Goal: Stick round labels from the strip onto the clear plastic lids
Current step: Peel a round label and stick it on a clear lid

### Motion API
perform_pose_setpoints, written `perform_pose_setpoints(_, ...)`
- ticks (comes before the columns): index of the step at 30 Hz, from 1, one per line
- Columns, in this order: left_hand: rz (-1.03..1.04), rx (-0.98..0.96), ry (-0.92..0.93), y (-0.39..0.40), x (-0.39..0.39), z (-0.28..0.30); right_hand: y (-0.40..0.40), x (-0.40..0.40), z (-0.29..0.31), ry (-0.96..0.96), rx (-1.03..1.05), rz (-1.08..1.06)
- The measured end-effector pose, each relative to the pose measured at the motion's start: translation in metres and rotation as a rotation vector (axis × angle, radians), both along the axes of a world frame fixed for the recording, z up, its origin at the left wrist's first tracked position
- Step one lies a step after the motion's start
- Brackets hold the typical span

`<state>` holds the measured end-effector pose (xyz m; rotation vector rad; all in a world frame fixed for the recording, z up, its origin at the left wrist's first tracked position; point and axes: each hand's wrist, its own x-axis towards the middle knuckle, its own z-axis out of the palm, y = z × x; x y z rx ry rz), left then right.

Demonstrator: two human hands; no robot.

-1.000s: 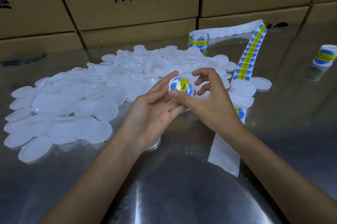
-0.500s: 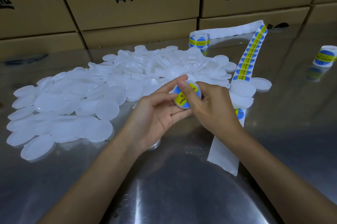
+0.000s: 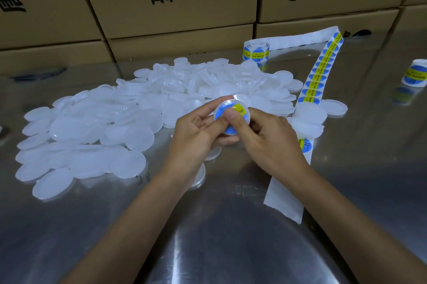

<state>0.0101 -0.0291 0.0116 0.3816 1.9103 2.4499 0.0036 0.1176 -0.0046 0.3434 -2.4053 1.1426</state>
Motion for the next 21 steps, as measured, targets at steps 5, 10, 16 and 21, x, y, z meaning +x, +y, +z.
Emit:
perform_pose_setpoints(5,0.057,-0.096,-0.014,-0.0015,-0.0003,-0.0012,-0.0051,0.0030,-0.0039,-0.020,0.140,-0.046)
perform_pose_setpoints(10,0.010,-0.273,0.055,-0.0060,-0.0020,-0.0014,0.0016,-0.0007,-0.0002,-0.047,0.000,-0.020)
perform_pose_setpoints(16,0.062,-0.282,0.041,-0.0037,-0.0010,-0.0028,0.0034,-0.0015,0.0001,-0.222,-0.259,0.076)
perform_pose_setpoints(21,0.137,-0.085,-0.057,-0.0075,-0.0025,-0.0018,0.0014,0.0017,0.0005,-0.297,-0.323,0.250)
